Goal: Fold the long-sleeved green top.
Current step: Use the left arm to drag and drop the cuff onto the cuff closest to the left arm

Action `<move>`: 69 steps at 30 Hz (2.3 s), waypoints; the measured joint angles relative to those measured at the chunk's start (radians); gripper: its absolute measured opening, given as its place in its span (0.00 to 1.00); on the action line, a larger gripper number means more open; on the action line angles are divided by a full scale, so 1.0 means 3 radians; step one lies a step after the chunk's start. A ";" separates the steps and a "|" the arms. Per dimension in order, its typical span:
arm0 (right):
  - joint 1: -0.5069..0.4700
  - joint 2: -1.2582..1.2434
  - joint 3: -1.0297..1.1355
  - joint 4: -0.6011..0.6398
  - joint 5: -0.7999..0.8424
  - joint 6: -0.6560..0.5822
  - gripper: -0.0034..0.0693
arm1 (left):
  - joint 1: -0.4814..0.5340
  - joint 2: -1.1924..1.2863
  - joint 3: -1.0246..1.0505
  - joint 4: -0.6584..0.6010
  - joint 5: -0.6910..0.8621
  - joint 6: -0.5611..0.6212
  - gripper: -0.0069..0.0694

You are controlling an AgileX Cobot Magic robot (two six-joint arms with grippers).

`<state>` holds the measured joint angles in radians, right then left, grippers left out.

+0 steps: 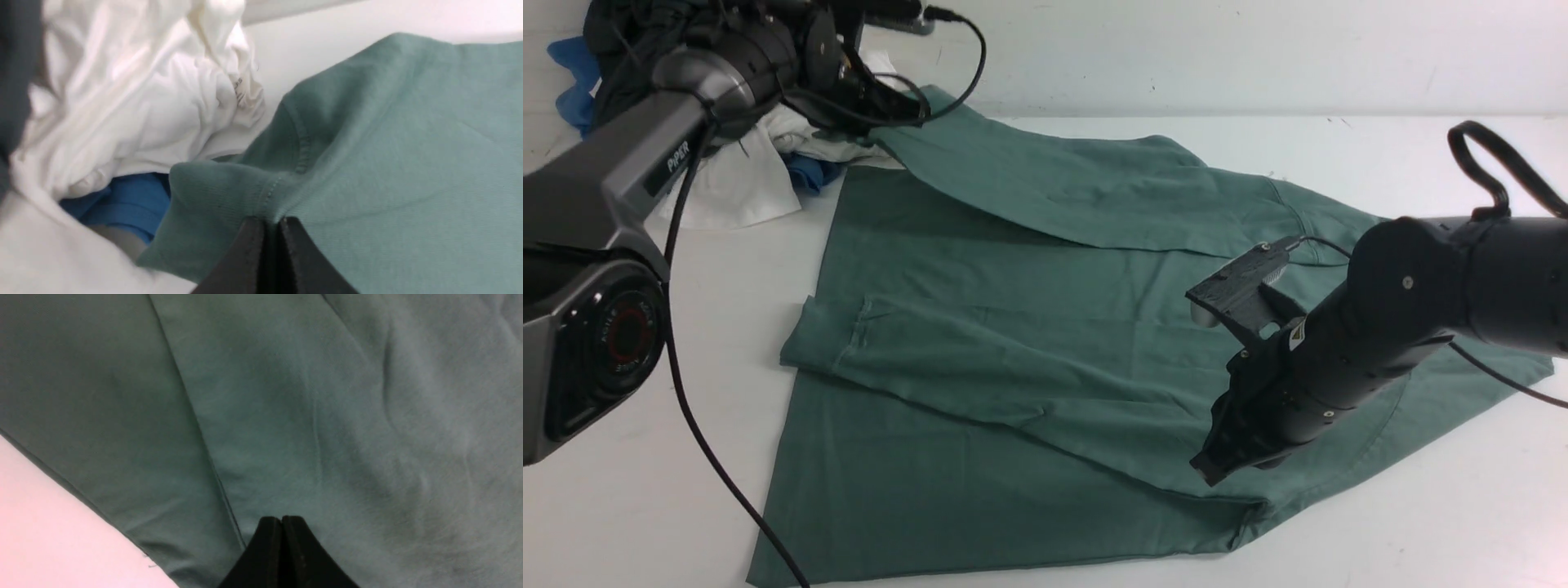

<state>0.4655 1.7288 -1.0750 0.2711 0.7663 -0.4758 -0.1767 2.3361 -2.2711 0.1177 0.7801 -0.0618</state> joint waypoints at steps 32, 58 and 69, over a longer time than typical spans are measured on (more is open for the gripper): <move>-0.0736 0.0056 -0.0646 -0.0805 -0.0327 0.1274 0.11 | -0.0226 -0.0647 0.1189 -0.0218 0.1494 0.0061 0.11; -0.1038 0.2087 -0.2854 -0.1134 0.0307 0.1126 0.08 | -0.0226 -0.0647 0.1189 -0.0209 0.1494 0.0058 0.11; -0.1197 0.2115 -0.3377 -0.1440 0.0587 0.1115 0.04 | -0.0232 -0.0864 0.1189 -0.0195 0.1494 0.0048 0.11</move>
<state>0.1063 2.3632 -2.0882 -0.1610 0.9423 -0.1415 -0.2464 2.0769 -1.9145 0.0593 1.2284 -0.0475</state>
